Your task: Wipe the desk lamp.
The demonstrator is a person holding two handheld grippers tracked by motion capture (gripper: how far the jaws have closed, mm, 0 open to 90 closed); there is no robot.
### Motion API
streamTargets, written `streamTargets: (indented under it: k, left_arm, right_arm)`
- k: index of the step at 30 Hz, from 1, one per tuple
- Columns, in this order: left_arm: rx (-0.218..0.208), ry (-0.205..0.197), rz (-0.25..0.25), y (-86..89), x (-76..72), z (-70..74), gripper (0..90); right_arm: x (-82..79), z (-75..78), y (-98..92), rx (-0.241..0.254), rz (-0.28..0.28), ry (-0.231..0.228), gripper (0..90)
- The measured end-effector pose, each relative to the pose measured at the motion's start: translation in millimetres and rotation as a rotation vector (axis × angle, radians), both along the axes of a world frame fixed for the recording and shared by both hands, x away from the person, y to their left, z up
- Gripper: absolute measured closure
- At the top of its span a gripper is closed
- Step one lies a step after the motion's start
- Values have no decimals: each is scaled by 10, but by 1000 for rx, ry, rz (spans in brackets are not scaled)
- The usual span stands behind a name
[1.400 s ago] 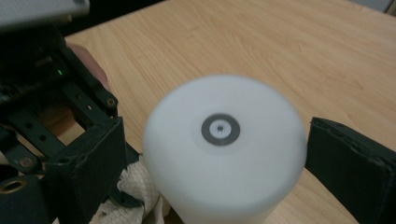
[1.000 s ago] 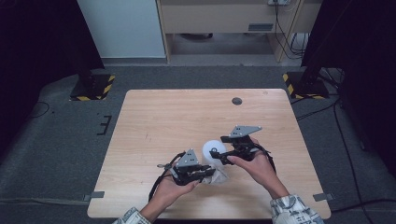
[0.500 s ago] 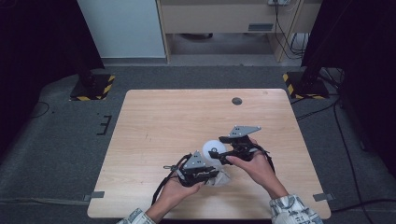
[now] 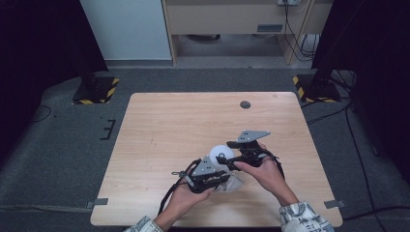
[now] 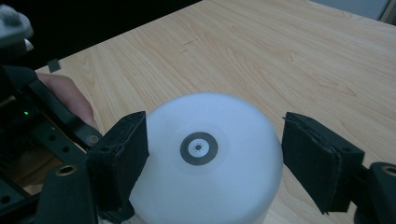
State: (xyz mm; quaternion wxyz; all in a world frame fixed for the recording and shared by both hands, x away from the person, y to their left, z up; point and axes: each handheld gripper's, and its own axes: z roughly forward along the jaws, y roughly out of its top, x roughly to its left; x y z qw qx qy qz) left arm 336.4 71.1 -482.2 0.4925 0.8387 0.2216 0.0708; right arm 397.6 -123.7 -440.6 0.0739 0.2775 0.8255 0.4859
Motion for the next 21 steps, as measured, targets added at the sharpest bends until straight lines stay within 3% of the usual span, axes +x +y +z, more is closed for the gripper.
streamTargets:
  k: [4, 11, 19, 21]
  left_arm:
    - [7, -6, -2, -25, -9, 0, 804]
    - [-27, -38, 13, -22, -38, 69, 806]
    - [48, -22, 11, -110, -43, -60, 806]
    - [48, -16, 12, -103, -42, -61, 807]
  right_arm:
    - [0, 0, 0, 0, 1, 0, 238]
    - [0, 0, -1, 0, 2, -1, 239]
    - [1, 0, -2, 0, 2, 0, 239]
    - [0, 0, -3, 0, 3, 0, 239]
